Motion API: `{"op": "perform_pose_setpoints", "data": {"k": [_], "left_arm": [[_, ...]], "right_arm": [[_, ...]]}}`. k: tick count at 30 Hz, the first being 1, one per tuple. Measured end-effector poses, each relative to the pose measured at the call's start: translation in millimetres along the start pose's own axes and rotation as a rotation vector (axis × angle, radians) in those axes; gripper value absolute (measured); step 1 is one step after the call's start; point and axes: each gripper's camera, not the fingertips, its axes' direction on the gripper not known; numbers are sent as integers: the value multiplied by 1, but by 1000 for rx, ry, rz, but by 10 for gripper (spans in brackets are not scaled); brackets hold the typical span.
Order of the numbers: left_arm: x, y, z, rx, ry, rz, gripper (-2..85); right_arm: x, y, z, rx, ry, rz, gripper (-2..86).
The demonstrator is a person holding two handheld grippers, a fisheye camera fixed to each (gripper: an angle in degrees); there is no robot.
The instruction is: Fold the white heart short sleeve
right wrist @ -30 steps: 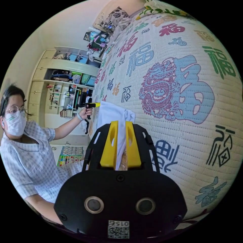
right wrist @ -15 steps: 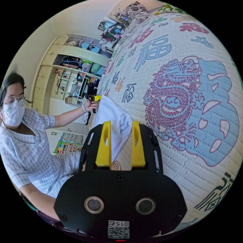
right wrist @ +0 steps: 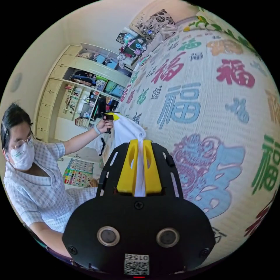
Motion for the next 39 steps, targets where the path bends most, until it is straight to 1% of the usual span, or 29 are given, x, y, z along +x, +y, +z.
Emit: {"op": "perform_pose_setpoints", "data": {"k": [2, 6, 9, 11, 13, 15, 18, 23, 25, 30, 33, 34, 35, 37, 39], "left_arm": [[10, -20, 0, -27, -68, 50, 6], [24, -20, 2, -57, -121, 81, 6], [47, 3, 0, -17, -91, 144, 5], [74, 30, -1, 11, -60, 204, 5], [99, 53, 0, 25, -65, 260, 5], [120, 78, 6, 14, -85, 296, 5], [140, 119, 24, -44, -84, 287, 6], [144, 176, 77, -215, -137, 205, 7], [142, 187, 90, -224, -154, 177, 8], [139, 204, 109, -242, -215, 115, 15], [136, 216, 109, -332, -240, 27, 16], [136, 220, 102, -361, -251, -23, 20], [139, 221, 91, -344, -239, -58, 26], [155, 215, 73, -274, -199, -46, 43], [172, 203, 66, -210, -198, -25, 65]], "right_arm": [[-2, -16, -4, -29, 80, -21, 23], [-8, -19, -1, -88, 134, -38, 25], [-28, -2, -2, -65, 114, -104, 28], [-50, 18, 0, -68, 128, -167, 29], [-68, 33, 3, -71, 147, -214, 30], [-85, 50, 10, -82, 156, -254, 30], [-103, 78, 33, -156, 194, -285, 31], [-99, 119, 91, -344, 257, -240, 29], [-94, 128, 108, -390, 298, -223, 27], [-79, 142, 130, -389, 299, -133, 15], [-69, 154, 131, -450, 301, -20, 2], [-68, 160, 124, -435, 335, 31, -1], [-69, 164, 113, -391, 341, 84, -2], [-76, 164, 101, -315, 306, 110, -3], [-87, 156, 99, -237, 306, 96, -3]]}}
